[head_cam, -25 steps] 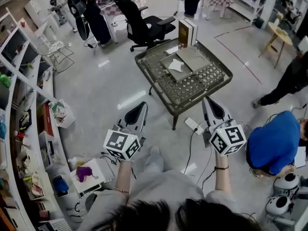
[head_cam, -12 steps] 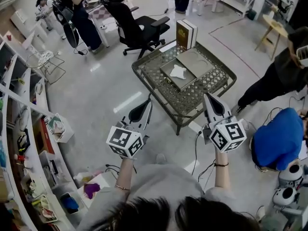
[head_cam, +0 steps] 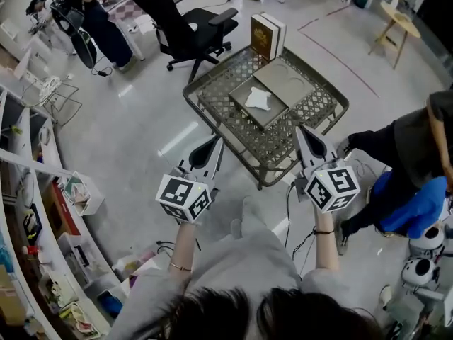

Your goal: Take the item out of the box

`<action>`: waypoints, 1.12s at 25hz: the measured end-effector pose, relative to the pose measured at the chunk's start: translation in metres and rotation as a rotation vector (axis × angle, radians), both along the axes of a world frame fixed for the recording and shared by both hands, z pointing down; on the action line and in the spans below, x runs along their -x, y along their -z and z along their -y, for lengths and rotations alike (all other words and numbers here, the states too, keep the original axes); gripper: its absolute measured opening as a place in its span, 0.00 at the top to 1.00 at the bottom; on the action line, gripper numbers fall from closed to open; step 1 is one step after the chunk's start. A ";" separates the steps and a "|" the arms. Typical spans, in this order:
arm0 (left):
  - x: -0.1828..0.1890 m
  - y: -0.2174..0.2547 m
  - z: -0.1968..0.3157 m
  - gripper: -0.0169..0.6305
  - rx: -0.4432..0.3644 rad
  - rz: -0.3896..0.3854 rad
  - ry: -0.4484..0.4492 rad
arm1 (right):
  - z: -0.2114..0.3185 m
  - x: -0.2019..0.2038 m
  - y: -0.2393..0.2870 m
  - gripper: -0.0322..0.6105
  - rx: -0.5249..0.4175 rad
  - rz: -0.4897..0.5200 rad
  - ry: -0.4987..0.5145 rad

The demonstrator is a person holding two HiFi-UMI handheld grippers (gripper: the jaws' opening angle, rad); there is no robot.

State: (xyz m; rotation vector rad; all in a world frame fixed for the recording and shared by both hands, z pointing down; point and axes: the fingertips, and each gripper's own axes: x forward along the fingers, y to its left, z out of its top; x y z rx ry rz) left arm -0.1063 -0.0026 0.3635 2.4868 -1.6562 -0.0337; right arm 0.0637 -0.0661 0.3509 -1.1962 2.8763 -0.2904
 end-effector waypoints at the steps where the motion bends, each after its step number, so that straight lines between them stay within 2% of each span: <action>1: 0.001 -0.003 0.008 0.95 0.009 -0.007 -0.001 | 0.008 0.002 -0.003 0.92 0.009 -0.005 -0.003; 13: 0.007 -0.039 0.111 0.95 0.092 -0.036 -0.038 | 0.109 0.020 -0.029 0.92 0.070 -0.025 0.011; 20: 0.005 -0.062 0.154 0.95 0.152 -0.026 -0.078 | 0.148 0.027 -0.056 0.92 0.139 -0.025 0.009; 28: 0.014 -0.096 0.192 0.95 0.241 -0.054 -0.141 | 0.182 0.044 -0.090 0.92 0.227 -0.039 -0.037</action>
